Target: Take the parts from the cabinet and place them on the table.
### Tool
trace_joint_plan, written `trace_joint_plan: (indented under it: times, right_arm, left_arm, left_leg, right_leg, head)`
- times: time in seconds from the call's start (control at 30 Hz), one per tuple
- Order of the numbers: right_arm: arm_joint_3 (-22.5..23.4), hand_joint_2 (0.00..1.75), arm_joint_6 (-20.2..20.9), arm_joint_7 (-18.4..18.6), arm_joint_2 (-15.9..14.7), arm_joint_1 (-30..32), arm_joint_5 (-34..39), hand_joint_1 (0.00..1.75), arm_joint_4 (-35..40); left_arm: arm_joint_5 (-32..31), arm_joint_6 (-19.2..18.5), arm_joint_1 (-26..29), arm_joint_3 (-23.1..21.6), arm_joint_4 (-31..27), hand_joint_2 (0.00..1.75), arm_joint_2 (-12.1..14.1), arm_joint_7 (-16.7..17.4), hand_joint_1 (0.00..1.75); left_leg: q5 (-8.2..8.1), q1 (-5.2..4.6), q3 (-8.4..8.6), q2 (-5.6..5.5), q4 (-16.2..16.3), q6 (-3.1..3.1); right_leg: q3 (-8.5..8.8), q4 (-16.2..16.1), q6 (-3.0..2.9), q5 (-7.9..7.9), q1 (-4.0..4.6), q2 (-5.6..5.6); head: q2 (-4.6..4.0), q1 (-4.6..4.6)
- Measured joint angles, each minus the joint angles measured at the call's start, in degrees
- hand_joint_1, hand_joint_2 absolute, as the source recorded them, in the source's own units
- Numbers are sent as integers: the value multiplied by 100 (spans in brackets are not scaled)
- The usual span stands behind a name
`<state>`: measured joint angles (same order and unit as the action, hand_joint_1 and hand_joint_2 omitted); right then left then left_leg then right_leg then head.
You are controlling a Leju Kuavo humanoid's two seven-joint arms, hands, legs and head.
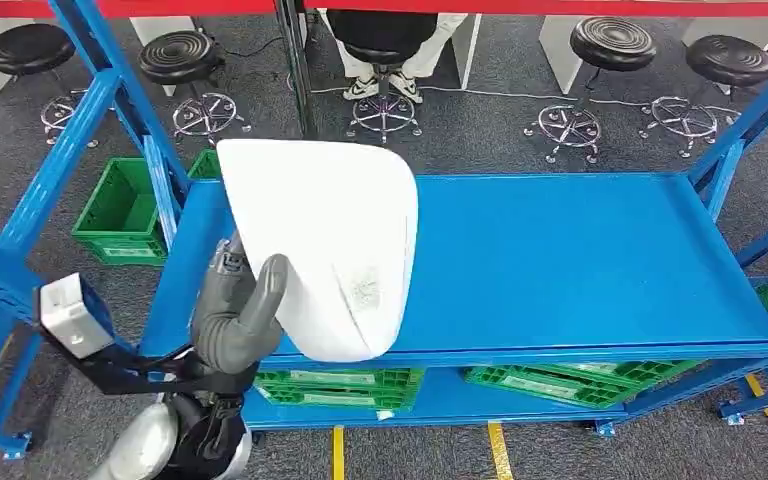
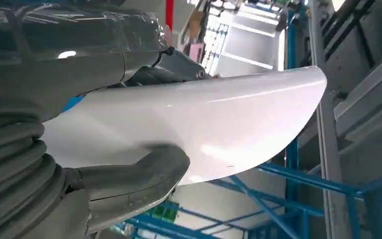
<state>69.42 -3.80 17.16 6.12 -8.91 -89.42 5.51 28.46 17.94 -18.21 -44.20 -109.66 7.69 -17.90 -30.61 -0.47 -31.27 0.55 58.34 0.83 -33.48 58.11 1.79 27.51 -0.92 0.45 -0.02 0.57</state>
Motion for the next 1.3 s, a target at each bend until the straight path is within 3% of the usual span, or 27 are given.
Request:
trace_joint_plan:
  times: [0.2,0.7,0.83,0.87,0.9,0.93,1.0,1.03,1.07,1.1,1.13,1.17,1.2,1.27,1.3]
  right_arm:
    - [9,175,-15,-7,-2,-3,-4,0,2]
    - [11,175,-15,-7,0,-7,-6,0,2]
    - [13,175,-13,-7,20,-9,-4,0,0]
    - [13,175,-13,-7,24,-13,-7,0,2]
    - [13,175,-13,-9,22,-11,-9,0,2]
    - [13,175,-13,-7,22,-8,-9,0,2]
    - [13,175,-11,-7,31,-5,-11,0,0]
    - [13,175,-9,-7,33,-4,-9,0,-2]
    - [13,175,-9,-7,33,-2,-11,0,-2]
    - [13,175,-9,-7,29,-3,-11,0,-2]
    - [13,175,-9,-7,26,-6,-17,0,-2]
    - [13,175,-9,-6,24,-8,-26,0,0]
    - [13,175,-11,-4,22,-8,-37,0,0]
    - [13,175,-9,-2,26,-28,-52,0,-2]
    - [13,175,-7,2,24,-21,-55,0,-2]
  left_arm:
    - [-361,302,0,22,-193,175,61,158,175]
    - [-409,317,0,22,-352,175,164,182,175]
    - [-448,324,-2,22,-356,175,188,238,175]
    - [-455,326,-2,22,-365,175,190,251,175]
    - [-466,328,-3,20,-376,175,194,278,175]
    - [-470,328,-9,20,-378,175,197,286,175]
    - [-477,333,5,18,-376,175,205,317,175]
    - [-477,333,8,15,-376,175,212,328,175]
    - [-477,333,11,9,-376,175,216,335,175]
    - [-477,330,18,4,-376,175,216,337,175]
    - [-481,330,18,7,-376,175,216,341,175]
    - [-481,330,18,7,-378,175,216,345,175]
    - [-483,328,18,7,-378,175,219,350,175]
    - [-486,328,22,7,-380,175,221,356,175]
    - [-488,328,24,4,-380,175,225,363,175]
  left_leg:
    - [0,0,-1,-27,0,0]
    - [0,0,-5,-60,0,0]
    - [7,-24,-10,-72,16,58]
    - [63,21,15,-69,-85,81]
    - [105,45,59,-57,-137,94]
    - [125,57,66,-50,-163,125]
    - [127,58,62,-53,-161,125]
    - [126,57,60,-56,-158,124]
    - [126,57,65,-63,-157,121]
    - [120,59,72,-73,-154,112]
    - [114,64,82,-83,-148,92]
    - [98,74,100,-95,-139,64]
    - [71,75,110,-102,-123,20]
    - [79,41,46,-115,-75,-53]
    - [96,45,33,-114,-78,-83]
  right_leg:
    - [0,0,0,0,0,-6]
    - [1,0,-6,5,0,-14]
    - [19,-63,65,-48,-15,-23]
    - [25,-62,75,-43,5,-15]
    - [0,6,80,53,2,-20]
    - [-110,270,85,256,-1,-17]
    - [-492,1158,112,686,-19,-20]
    - [-667,1545,125,817,-20,-21]
    - [-724,1676,130,794,-19,-21]
    - [-653,1523,126,629,-21,-24]
    - [-481,1155,115,384,-22,-29]
    - [-222,611,101,92,-23,-32]
    - [6,91,80,-78,-21,-30]
    - [66,-30,-13,6,7,-16]
    - [38,-3,-32,-1,19,-12]
  head:
    - [0,0]
    - [0,0]
    - [0,7]
    - [0,4]
    - [0,2]
    - [0,-20]
    - [0,-50]
    - [0,-50]
    - [0,-55]
    - [0,-55]
    - [0,-55]
    - [0,-57]
    - [0,-59]
    - [0,-72]
    - [0,-48]
